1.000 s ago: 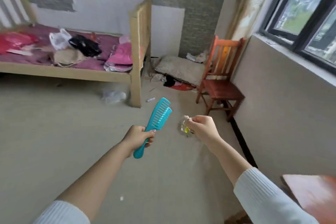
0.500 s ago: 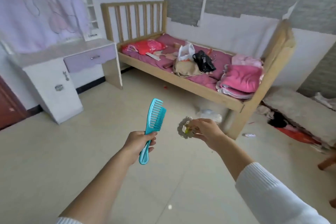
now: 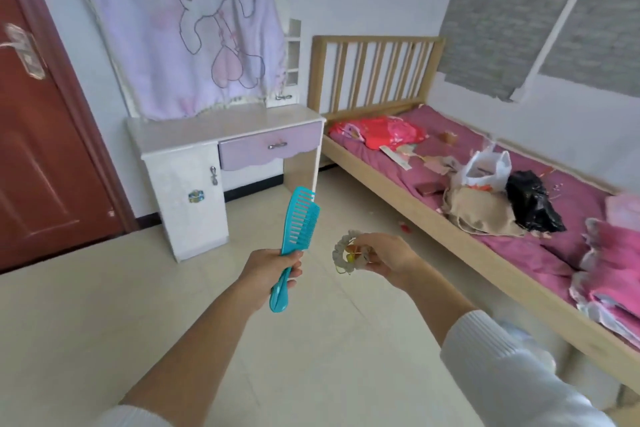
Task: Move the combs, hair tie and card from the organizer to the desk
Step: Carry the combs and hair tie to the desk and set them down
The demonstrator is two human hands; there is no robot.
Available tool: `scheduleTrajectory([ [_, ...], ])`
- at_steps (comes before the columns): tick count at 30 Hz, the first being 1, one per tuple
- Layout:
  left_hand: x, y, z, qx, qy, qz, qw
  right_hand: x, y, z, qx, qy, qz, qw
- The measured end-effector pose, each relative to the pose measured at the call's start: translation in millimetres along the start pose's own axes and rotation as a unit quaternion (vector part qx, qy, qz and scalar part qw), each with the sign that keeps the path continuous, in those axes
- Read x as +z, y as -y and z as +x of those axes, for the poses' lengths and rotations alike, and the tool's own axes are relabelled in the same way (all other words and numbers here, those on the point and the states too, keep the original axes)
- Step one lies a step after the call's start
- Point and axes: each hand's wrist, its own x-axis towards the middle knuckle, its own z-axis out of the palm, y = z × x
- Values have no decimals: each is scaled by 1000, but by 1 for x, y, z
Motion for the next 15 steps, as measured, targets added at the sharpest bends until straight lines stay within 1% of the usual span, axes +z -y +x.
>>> scheduleTrajectory([
  [7,-84,-83,160,1,-79,-42,996,118,80,179,16,75,-22,997],
  [12,-148,-127,277,0,-91,-45,995,203,107,300,35,103,-15,994],
  [15,-191,-164,355,-19,-76,-73,994,256,133,380,51,104,-2,993],
])
